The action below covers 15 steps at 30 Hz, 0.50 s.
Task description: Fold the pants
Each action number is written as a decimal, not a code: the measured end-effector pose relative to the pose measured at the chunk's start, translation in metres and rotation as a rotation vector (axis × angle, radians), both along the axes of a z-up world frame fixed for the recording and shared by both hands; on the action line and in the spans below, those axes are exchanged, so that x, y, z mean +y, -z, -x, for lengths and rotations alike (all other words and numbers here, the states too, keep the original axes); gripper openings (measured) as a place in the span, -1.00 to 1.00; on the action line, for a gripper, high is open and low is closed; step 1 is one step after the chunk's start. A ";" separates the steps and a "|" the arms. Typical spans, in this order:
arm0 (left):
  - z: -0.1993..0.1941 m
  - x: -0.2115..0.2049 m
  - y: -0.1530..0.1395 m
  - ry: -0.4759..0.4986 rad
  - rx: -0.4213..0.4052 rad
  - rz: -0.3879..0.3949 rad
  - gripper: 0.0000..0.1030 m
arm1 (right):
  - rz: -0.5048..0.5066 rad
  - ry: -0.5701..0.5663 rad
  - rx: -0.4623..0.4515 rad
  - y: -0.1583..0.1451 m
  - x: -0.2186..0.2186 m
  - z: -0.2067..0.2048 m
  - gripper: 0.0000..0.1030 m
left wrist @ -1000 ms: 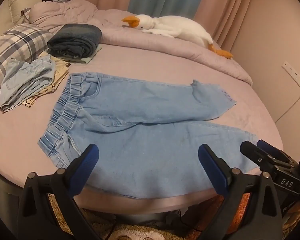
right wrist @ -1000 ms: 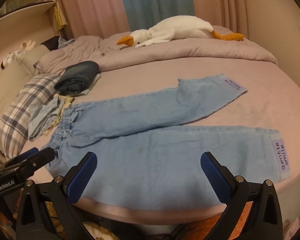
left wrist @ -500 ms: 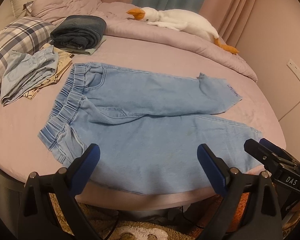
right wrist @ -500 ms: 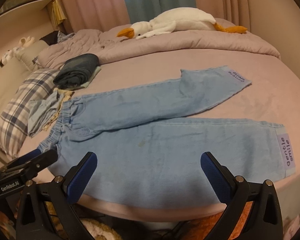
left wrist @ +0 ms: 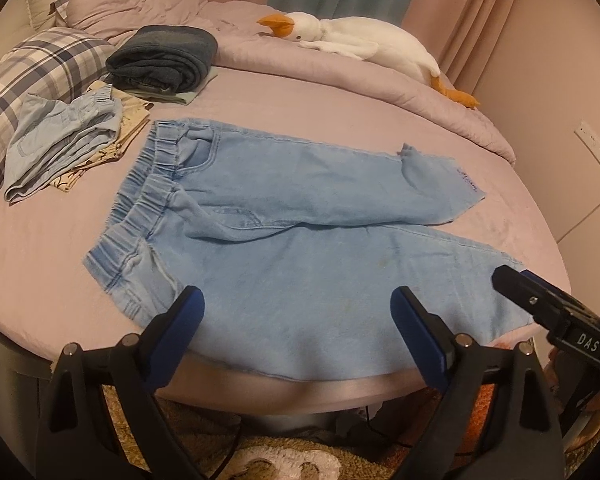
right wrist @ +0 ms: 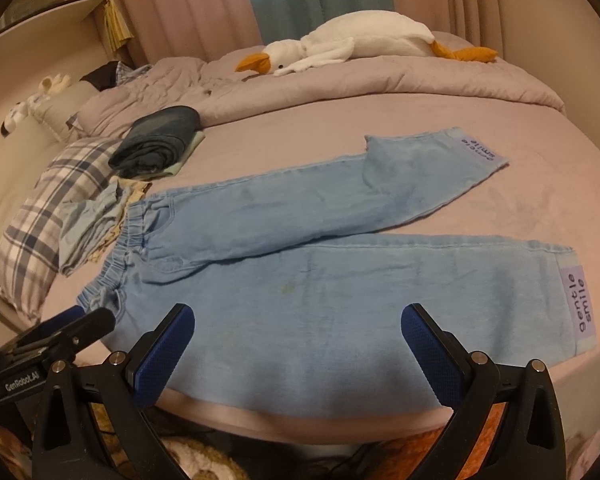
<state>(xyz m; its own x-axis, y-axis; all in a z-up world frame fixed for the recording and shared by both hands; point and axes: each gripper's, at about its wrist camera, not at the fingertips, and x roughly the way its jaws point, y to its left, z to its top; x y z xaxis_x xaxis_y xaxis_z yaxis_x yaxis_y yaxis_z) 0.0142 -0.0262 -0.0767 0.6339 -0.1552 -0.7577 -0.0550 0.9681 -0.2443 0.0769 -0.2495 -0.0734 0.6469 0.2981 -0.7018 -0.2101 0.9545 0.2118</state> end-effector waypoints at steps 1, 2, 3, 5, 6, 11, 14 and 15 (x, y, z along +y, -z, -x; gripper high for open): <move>0.000 0.002 0.000 -0.006 0.003 -0.003 0.80 | 0.002 -0.001 0.002 0.000 0.000 0.001 0.99; 0.000 0.003 0.000 -0.009 0.003 -0.004 0.80 | 0.000 -0.003 0.004 -0.001 0.000 0.001 0.99; 0.001 0.005 -0.001 -0.016 0.001 0.000 0.80 | 0.006 -0.004 0.003 -0.001 0.001 0.002 0.99; 0.002 0.007 -0.002 -0.018 -0.001 0.008 0.80 | 0.009 -0.005 0.004 -0.001 0.002 0.003 0.99; 0.002 0.007 -0.003 -0.015 -0.002 0.009 0.80 | 0.009 -0.005 0.007 -0.001 0.002 0.002 0.99; 0.004 0.010 -0.004 -0.020 -0.007 -0.013 0.80 | 0.019 -0.007 0.015 -0.001 0.003 0.004 0.99; 0.003 0.014 -0.002 -0.030 -0.002 -0.005 0.80 | 0.021 -0.007 0.016 -0.002 0.003 0.003 0.99; 0.003 0.015 -0.002 -0.030 -0.002 -0.005 0.80 | 0.020 -0.004 0.016 -0.002 0.003 0.003 0.99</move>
